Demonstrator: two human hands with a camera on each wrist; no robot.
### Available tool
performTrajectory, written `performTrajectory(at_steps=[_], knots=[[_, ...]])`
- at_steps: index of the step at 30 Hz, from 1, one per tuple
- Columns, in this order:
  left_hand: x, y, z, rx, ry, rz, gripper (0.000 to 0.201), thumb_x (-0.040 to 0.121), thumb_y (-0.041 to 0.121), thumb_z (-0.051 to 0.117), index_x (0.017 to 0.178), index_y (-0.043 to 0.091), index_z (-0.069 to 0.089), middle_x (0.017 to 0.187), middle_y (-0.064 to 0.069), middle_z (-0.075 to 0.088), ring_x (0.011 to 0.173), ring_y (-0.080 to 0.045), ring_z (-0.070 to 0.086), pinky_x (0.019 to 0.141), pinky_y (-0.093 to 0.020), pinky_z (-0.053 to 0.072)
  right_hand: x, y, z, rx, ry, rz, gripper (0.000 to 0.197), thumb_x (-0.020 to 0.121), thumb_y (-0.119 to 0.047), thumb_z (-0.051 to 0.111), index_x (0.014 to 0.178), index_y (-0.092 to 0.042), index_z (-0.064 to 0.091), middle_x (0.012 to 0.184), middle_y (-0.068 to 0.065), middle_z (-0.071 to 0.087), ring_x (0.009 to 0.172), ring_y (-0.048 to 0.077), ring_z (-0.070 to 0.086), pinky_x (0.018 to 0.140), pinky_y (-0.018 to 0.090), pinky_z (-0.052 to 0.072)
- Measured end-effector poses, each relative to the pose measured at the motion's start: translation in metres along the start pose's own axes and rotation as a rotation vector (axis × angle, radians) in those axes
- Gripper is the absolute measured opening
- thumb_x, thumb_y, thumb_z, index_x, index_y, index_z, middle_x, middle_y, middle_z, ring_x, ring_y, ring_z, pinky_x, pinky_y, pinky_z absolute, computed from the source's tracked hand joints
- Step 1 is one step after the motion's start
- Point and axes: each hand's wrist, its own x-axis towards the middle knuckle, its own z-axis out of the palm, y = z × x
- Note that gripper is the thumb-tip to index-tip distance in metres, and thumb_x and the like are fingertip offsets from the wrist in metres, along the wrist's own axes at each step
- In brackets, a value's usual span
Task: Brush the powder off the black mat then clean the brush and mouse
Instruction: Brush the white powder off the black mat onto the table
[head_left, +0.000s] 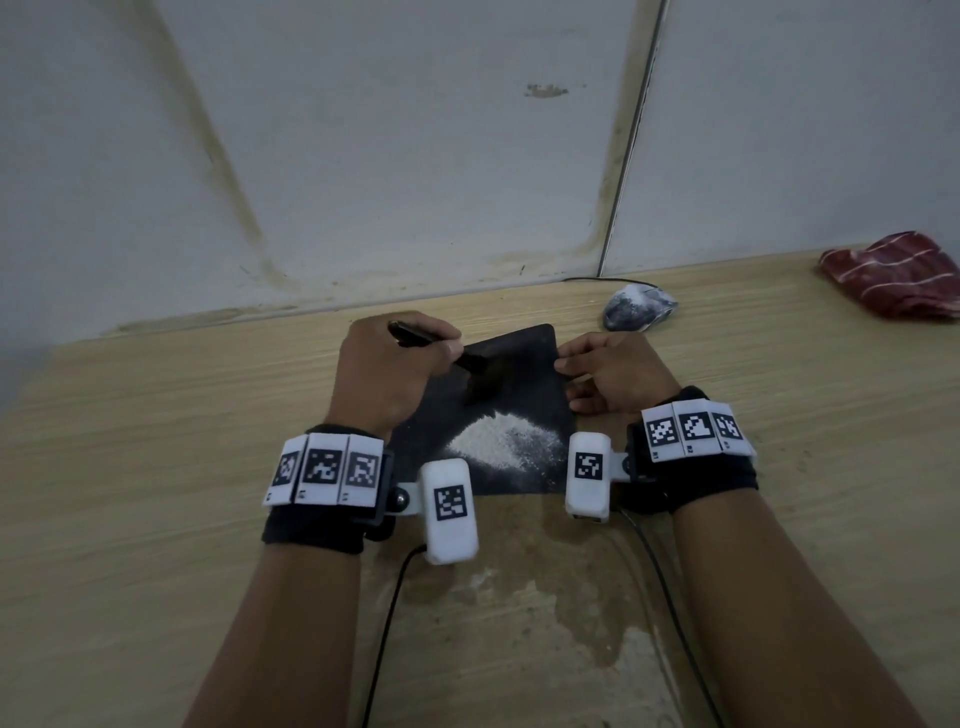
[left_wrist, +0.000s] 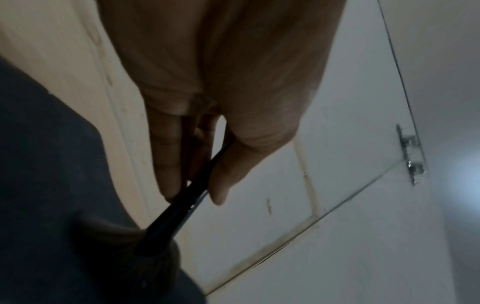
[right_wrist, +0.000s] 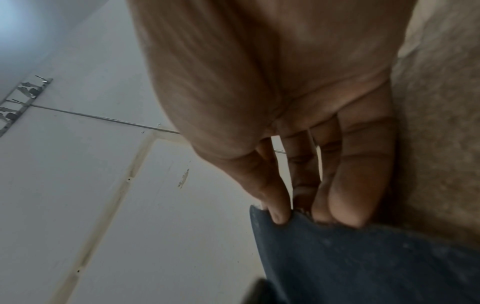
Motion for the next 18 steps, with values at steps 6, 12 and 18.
performTrajectory(at_steps=[6, 12, 18], knots=[[-0.001, 0.006, -0.006, 0.157, 0.218, 0.089, 0.013, 0.077, 0.016, 0.077, 0.076, 0.028, 0.076, 0.083, 0.009, 0.074, 0.084, -0.009, 0.068, 0.084, -0.028, 0.054, -0.002, -0.003, -0.001, 0.013, -0.016, -0.01, 0.014, 0.09, 0.0, 0.068, 0.08, -0.01, 0.065, 0.062, 0.004, 0.061, 0.043, 0.016, 0.056, 0.044, 0.026, 0.053], [-0.013, 0.013, 0.008, 0.19, -0.189, 0.055, 0.013, 0.079, 0.0, 0.076, 0.079, 0.012, 0.078, 0.08, -0.002, 0.074, 0.067, -0.002, 0.067, 0.06, -0.008, 0.046, -0.003, 0.002, -0.003, 0.009, -0.019, 0.001, 0.015, 0.09, 0.0, 0.067, 0.081, -0.011, 0.064, 0.065, 0.005, 0.06, 0.045, 0.017, 0.055, 0.045, 0.026, 0.052], [-0.006, 0.02, -0.001, 0.062, -0.027, 0.151, 0.015, 0.076, 0.01, 0.079, 0.078, 0.025, 0.075, 0.076, 0.006, 0.072, 0.075, -0.015, 0.067, 0.072, -0.033, 0.053, -0.003, -0.002, -0.002, 0.021, -0.034, 0.01, 0.013, 0.091, 0.0, 0.066, 0.082, -0.01, 0.063, 0.066, 0.007, 0.058, 0.046, 0.017, 0.053, 0.043, 0.025, 0.051]])
